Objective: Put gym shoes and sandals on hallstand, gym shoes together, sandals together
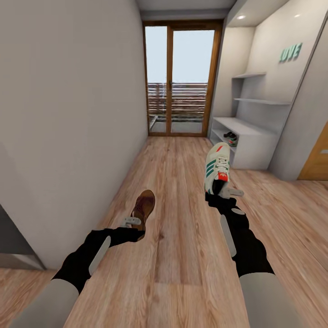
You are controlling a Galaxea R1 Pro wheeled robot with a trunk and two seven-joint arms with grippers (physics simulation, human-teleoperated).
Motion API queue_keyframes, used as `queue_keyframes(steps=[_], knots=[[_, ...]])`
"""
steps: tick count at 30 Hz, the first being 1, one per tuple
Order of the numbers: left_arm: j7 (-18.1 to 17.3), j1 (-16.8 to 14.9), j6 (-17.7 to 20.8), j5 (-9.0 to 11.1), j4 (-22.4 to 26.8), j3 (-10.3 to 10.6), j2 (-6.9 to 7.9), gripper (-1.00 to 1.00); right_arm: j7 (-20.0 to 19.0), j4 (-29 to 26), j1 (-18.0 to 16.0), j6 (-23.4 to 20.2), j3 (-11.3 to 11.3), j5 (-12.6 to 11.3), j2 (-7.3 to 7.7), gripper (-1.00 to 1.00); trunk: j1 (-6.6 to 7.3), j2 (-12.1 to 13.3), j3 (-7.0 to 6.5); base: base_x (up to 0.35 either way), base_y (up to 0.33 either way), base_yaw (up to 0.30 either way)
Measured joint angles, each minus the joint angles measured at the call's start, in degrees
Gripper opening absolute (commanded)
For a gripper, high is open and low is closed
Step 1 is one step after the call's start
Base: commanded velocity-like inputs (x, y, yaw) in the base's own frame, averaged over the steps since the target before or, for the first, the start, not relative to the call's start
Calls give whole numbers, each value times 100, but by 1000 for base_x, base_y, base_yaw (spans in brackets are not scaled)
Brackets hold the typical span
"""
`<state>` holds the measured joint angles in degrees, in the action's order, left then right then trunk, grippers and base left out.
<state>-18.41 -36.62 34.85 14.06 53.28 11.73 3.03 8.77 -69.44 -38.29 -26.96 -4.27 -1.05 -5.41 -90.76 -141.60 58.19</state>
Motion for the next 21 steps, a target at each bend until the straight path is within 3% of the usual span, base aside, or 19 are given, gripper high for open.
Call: queue_keyframes(steps=[21], knots=[[0, 0, 0, 0, 0, 3, 0, -100, -3, 0, 0, 0, 9, 0, 0, -100, 0, 0, 0, 346, 0, 0]])
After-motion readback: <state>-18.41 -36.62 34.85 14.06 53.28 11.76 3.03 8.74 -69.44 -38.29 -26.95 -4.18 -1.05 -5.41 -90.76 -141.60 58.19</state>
